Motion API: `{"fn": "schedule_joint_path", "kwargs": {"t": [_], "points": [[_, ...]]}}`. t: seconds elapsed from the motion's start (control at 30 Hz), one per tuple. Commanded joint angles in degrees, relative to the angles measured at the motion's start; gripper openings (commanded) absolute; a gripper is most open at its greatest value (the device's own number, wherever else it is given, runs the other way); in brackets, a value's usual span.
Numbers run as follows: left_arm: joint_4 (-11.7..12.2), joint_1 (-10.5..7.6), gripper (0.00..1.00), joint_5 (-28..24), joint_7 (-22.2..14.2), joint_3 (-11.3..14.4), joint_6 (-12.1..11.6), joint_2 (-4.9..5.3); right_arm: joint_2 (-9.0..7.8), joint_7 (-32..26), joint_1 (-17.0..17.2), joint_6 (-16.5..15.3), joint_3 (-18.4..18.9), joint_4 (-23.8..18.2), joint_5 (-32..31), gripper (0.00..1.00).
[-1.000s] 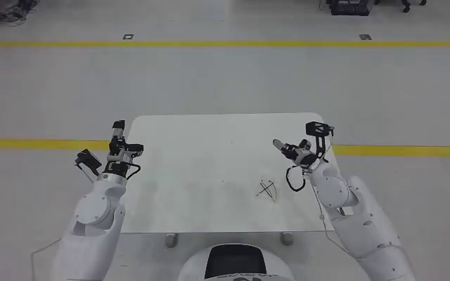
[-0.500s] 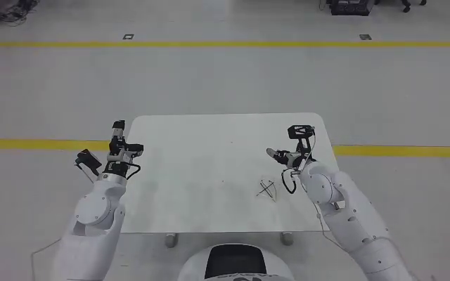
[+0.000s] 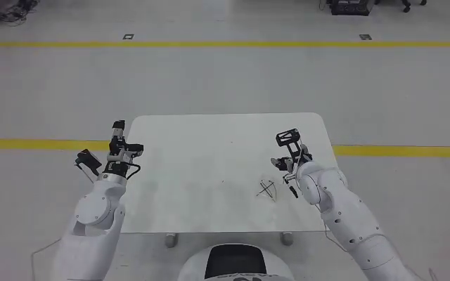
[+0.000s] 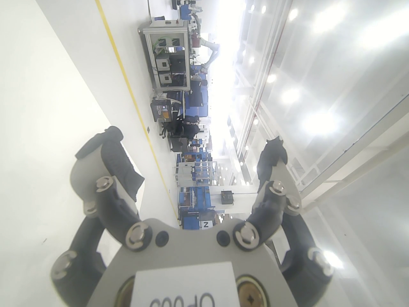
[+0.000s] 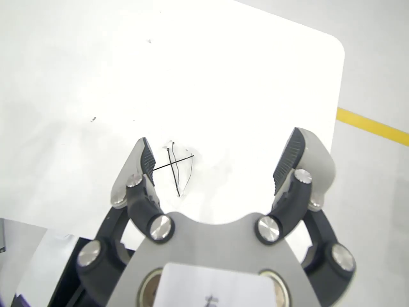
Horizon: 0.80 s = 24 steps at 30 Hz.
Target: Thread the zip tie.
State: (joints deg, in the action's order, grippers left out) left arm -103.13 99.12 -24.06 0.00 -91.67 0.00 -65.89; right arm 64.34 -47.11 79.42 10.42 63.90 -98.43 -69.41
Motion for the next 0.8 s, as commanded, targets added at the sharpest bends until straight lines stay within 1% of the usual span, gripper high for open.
{"fn": "schedule_joint_path", "kwargs": {"t": [0.0,0.13,0.27,0.3,0.37,0.4,0.5,0.53,0.57,0.77], "points": [[0.0,0.00,1.00,0.0,0.0,0.0,0.0,0.00,0.00,0.1,0.0,0.0,0.0,0.0,1.8,1.00],[0.0,0.00,1.00,0.0,0.0,0.0,0.0,0.00,0.00,0.1,0.0,0.0,0.0,0.0,1.8,1.00],[0.0,0.00,1.00,0.0,0.0,0.0,0.0,0.00,0.10,-1.2,-0.9,-2.7,-1.1,1.2,0.4,1.00],[0.0,0.00,1.00,0.0,0.0,0.0,0.0,0.00,0.26,-2.9,-2.1,-4.2,-1.8,2.6,0.5,1.00],[0.0,0.00,1.00,0.0,0.0,0.0,0.0,0.00,0.62,-4.9,-4.3,-5.5,-3.1,4.9,0.6,1.00],[0.0,0.00,1.00,0.0,0.0,0.0,0.0,0.00,0.95,-6.1,-5.8,-6.6,-4.2,6.7,1.0,1.00],[0.0,0.00,1.00,0.0,0.0,0.0,0.0,0.00,1.78,-8.5,-9.2,-8.3,-6.6,10.9,2.3,1.00],[0.0,0.00,1.00,0.0,0.0,0.0,0.0,0.00,2.14,-9.9,-10.7,-9.9,-7.8,12.6,3.2,1.00],[0.0,0.00,1.00,0.0,0.0,0.0,0.0,0.00,2.37,-10.3,-11.6,-10.7,-8.5,13.7,3.4,1.00],[0.0,0.00,1.00,0.0,0.0,0.0,0.0,0.00,2.44,-10.4,-11.9,-10.8,-8.7,14.0,3.3,1.00]]}}
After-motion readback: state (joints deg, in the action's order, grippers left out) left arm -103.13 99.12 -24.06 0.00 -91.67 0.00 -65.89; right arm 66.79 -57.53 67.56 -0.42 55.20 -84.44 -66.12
